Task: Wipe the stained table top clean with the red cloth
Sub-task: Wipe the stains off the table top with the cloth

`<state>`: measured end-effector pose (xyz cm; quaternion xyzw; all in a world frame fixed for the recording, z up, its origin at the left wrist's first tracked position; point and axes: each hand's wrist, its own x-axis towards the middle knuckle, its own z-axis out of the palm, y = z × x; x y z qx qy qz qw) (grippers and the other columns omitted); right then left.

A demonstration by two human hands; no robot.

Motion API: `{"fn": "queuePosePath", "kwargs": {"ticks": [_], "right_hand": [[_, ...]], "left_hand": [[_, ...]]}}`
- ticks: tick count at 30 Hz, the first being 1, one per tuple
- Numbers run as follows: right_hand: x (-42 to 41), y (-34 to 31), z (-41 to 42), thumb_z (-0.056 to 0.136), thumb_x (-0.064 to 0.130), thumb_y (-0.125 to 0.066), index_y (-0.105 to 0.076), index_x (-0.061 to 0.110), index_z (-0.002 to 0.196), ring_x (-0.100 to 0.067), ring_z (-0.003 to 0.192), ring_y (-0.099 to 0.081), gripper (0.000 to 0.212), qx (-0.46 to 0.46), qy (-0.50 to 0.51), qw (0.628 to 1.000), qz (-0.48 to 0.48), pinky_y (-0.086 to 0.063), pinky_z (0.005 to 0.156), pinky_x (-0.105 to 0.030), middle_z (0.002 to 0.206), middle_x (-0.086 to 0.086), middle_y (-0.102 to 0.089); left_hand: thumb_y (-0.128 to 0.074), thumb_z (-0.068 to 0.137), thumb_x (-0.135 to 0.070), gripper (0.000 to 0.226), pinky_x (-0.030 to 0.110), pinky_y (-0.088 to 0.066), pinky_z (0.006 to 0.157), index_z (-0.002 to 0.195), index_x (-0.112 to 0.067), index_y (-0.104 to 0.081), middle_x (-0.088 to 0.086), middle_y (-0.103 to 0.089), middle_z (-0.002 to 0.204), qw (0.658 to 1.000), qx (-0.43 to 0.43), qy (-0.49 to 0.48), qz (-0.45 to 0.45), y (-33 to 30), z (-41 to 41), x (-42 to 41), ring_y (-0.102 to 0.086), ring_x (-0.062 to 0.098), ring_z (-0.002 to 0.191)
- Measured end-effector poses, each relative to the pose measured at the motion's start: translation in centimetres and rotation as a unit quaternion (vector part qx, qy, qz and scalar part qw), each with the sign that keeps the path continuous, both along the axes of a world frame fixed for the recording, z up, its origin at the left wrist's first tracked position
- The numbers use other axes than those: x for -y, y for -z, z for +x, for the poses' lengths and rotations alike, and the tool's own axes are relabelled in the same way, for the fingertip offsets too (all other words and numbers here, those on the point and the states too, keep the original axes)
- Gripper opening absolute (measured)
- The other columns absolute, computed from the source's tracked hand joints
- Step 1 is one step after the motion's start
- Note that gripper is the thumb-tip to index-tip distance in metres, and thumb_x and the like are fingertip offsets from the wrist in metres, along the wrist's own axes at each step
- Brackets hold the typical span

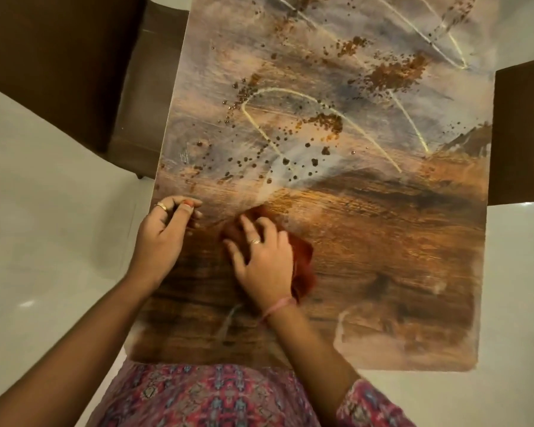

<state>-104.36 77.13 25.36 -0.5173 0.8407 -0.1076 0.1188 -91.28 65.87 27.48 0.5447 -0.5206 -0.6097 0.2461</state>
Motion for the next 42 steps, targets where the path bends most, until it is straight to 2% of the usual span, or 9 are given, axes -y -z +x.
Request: {"fn": "queuePosePath", "kwargs": {"ticks": [4,9,12,17,20,26,33,38,42], "right_hand": [[-1.2,-0.4,-2.2,0.088,0.034,-0.057,-0.061,0.025,0.124,-0.029,0.082,-0.057,0.037,-0.004,-0.119,0.993,-0.008,-0.048,0.058,-0.037,0.116,-0.006,-0.061],[0.1,0.3,-14.7,0.094,0.029,-0.051,-0.059,0.018,0.127,-0.035,0.107,-0.052,0.036,-0.048,0.206,0.977,-0.008,-0.045,0.085,-0.039,0.124,-0.013,-0.051],[0.8,0.4,-15.4,0.097,0.028,-0.045,-0.053,0.015,0.132,-0.037,0.111,-0.047,0.038,-0.058,0.314,0.947,0.007,-0.042,0.088,-0.041,0.130,-0.015,-0.046],[-2.1,0.5,-1.9,0.085,0.021,-0.053,-0.056,0.021,0.127,-0.028,0.086,-0.053,0.042,-0.051,0.019,0.998,0.014,-0.047,0.061,-0.036,0.114,-0.006,-0.056],[-5.1,0.0,-3.7,0.084,0.017,-0.060,-0.059,0.020,0.126,-0.030,0.082,-0.055,0.042,-0.049,-0.109,0.993,0.019,-0.050,0.063,-0.039,0.112,-0.008,-0.060],[-1.8,-0.5,-13.0,0.095,0.025,-0.050,-0.059,0.016,0.128,-0.035,0.107,-0.048,0.035,-0.047,0.348,0.936,0.014,-0.041,0.086,-0.038,0.125,-0.014,-0.049],[-3.8,-0.8,-2.9,0.085,0.031,-0.060,-0.063,0.029,0.119,-0.026,0.087,-0.054,0.034,-0.071,-0.060,0.996,0.009,-0.040,0.064,-0.035,0.104,0.002,-0.060],[-1.8,-0.7,-13.2,0.094,0.036,-0.049,-0.059,0.021,0.125,-0.035,0.116,-0.042,0.036,-0.062,0.322,0.943,0.052,-0.036,0.093,-0.047,0.126,-0.011,-0.048],[-0.6,-1.0,-9.1,0.094,0.036,-0.050,-0.058,0.024,0.127,-0.033,0.116,-0.041,0.035,-0.012,0.295,0.955,0.033,-0.036,0.094,-0.046,0.130,-0.009,-0.045]], "left_hand": [[-0.047,0.098,-0.020,0.022,0.014,-0.049,0.070,0.091,-0.028,-0.066,-0.013,-0.067,0.077,1.000,-0.004,-0.007,-0.006,-0.4,0.1,1.0,-0.061,0.000,0.075],[-0.048,0.098,-0.023,0.020,0.025,-0.050,0.079,0.093,-0.028,-0.066,-0.010,-0.066,0.081,1.000,0.005,-0.013,-0.007,-0.5,0.8,1.6,-0.061,0.005,0.080],[-0.048,0.097,-0.023,0.020,0.015,-0.049,0.072,0.092,-0.030,-0.066,-0.016,-0.067,0.078,1.000,0.004,-0.017,-0.004,-0.3,1.1,1.3,-0.061,-0.001,0.077],[-0.047,0.098,-0.019,0.021,0.009,-0.048,0.067,0.092,-0.025,-0.065,-0.009,-0.065,0.081,1.000,-0.005,-0.001,0.010,-0.5,0.5,0.7,-0.060,-0.003,0.073],[-0.046,0.098,-0.017,0.021,0.013,-0.050,0.067,0.093,-0.023,-0.066,-0.008,-0.065,0.080,1.000,-0.023,0.017,0.006,-1.0,0.5,0.9,-0.061,0.000,0.073],[-0.046,0.098,-0.019,0.022,0.012,-0.049,0.067,0.091,-0.028,-0.064,-0.010,-0.065,0.080,1.000,-0.020,0.012,-0.012,-1.5,2.0,0.6,-0.061,-0.002,0.074],[-0.047,0.098,-0.022,0.021,0.013,-0.049,0.066,0.090,-0.028,-0.065,-0.009,-0.066,0.080,1.000,-0.009,-0.001,-0.009,-2.0,3.8,-2.9,-0.060,-0.001,0.074],[-0.047,0.098,-0.019,0.021,0.020,-0.050,0.071,0.089,-0.025,-0.065,-0.009,-0.065,0.079,0.999,-0.024,0.010,-0.022,-2.7,5.0,-5.4,-0.060,0.004,0.075],[-0.047,0.098,-0.022,0.022,0.014,-0.050,0.065,0.087,-0.028,-0.066,-0.014,-0.067,0.076,0.999,-0.022,-0.009,-0.034,-2.1,6.8,-7.0,-0.062,0.001,0.073]]}}
